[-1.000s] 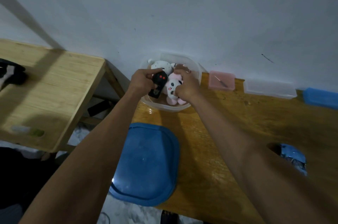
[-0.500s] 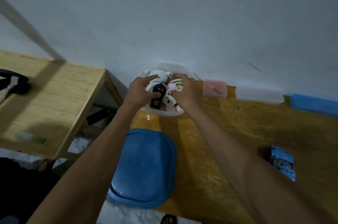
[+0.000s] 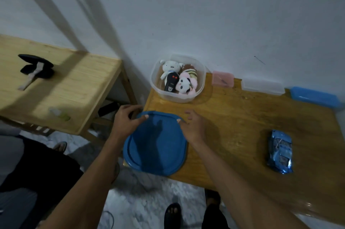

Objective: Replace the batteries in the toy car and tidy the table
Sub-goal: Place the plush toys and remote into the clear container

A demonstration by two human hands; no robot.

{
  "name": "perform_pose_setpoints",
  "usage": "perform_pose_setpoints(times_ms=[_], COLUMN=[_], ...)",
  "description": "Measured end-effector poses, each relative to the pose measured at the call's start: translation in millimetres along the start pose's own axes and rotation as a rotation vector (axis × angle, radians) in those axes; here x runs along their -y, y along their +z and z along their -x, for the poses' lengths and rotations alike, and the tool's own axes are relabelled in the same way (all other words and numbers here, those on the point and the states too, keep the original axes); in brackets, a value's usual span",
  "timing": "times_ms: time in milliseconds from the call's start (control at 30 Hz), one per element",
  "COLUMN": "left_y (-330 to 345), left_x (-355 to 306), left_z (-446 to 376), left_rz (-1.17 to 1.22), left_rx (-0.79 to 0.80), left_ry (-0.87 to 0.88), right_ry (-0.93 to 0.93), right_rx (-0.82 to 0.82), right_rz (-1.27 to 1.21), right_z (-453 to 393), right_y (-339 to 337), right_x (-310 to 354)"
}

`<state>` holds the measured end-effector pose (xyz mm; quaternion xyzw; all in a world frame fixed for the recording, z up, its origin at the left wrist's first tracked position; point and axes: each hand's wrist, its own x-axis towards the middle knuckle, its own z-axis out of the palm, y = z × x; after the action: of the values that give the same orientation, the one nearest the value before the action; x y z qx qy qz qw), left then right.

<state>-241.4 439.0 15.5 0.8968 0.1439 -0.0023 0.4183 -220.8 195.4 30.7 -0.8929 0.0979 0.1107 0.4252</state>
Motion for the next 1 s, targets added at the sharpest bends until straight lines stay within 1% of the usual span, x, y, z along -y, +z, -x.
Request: perform_pose_setpoints(times_ms=[133,267,333,433,533,600,633,700,833,900,1000], left_y=[-2.6,-3.1,-0.3,3.6,9.4,14.5,16.7,20.9,19.7,16.2,10.2], left_x=[31.0,42.8,44.7,37.6,28.3,26.6,26.7,28.0,24.6,19.9,5.8], left_z=[26.2,44.3,50.6,55.3,57.6,60.5,62.2,65.4,68.8,70.2,67.0], left_rz=[-0.016,0.019,0.002,-0.068,-0.109,-0.113,-0.109,-0.087,0.021,0.067,0.126], left_rx=[0.095,0.216,0.216,0.163,0.169,0.190,0.195,0.197,0.135,0.098,0.011], left_ry=[-0.114,-0.193,-0.184,-0.126,-0.083,-0.100,-0.112,-0.122,-0.126,-0.106,-0.065], right_ry=[0.074,0.147,0.136,0.132,0.225,0.301,0.309,0.295,0.278,0.193,0.051], right_rx=[0.036,0.059,0.084,0.079,0.039,0.033,0.041,0.042,-0.021,-0.051,-0.109], right_rz=[0.038,0.045,0.039,0.014,0.032,0.119,0.136,0.064,-0.190,-0.213,-0.159], right_z=[35.9,57.2,62.7,65.1,66.4,68.7,69.3,68.3,59.4,57.5,56.7], right_y=[17.5,25.7,26.7,27.9,31.7,33.3,34.0,34.1,23.0,18.0,7.5], right_x=[-18.5,-24.2,-23.9,-19.5,-15.8,-17.5,-19.5,-25.0,-27.6,-24.8,-14.8])
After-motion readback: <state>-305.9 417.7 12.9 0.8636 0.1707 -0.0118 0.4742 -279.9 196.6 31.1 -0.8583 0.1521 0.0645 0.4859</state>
